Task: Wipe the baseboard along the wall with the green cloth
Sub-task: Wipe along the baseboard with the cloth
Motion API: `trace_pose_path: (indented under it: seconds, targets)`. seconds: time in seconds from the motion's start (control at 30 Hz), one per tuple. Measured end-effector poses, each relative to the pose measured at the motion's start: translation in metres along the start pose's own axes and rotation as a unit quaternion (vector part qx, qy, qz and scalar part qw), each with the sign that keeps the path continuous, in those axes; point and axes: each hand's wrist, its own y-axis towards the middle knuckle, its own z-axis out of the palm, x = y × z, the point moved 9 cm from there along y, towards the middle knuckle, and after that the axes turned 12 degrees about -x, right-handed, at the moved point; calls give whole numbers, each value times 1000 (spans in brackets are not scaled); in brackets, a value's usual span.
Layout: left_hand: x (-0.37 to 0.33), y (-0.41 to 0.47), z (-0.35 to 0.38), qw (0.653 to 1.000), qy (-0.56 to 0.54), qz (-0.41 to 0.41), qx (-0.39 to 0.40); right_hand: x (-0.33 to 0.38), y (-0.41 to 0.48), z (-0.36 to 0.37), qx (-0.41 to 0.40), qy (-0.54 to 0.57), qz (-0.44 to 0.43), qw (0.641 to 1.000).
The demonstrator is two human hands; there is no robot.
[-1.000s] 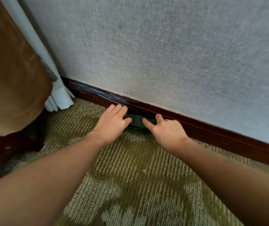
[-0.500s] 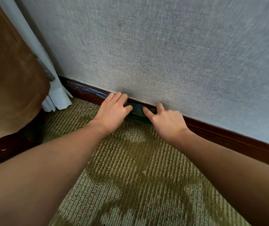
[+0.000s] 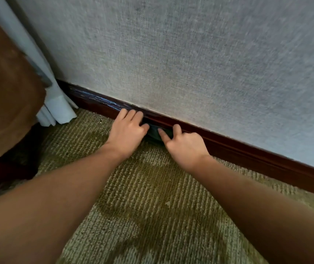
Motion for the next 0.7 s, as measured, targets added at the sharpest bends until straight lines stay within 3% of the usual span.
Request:
trace_pose_path:
  seconds: [0.3, 0.57, 0.7]
  targets:
    - [1, -7, 9, 999, -8, -21, 30, 4, 1, 7, 5, -2, -6, 1000]
    - [11, 1, -19, 999, 15, -27, -17, -4, 5, -24, -33, -3, 6, 999]
    - [37, -5, -13, 995, 46, -75, 38, -4, 17, -46, -67, 9, 30, 997]
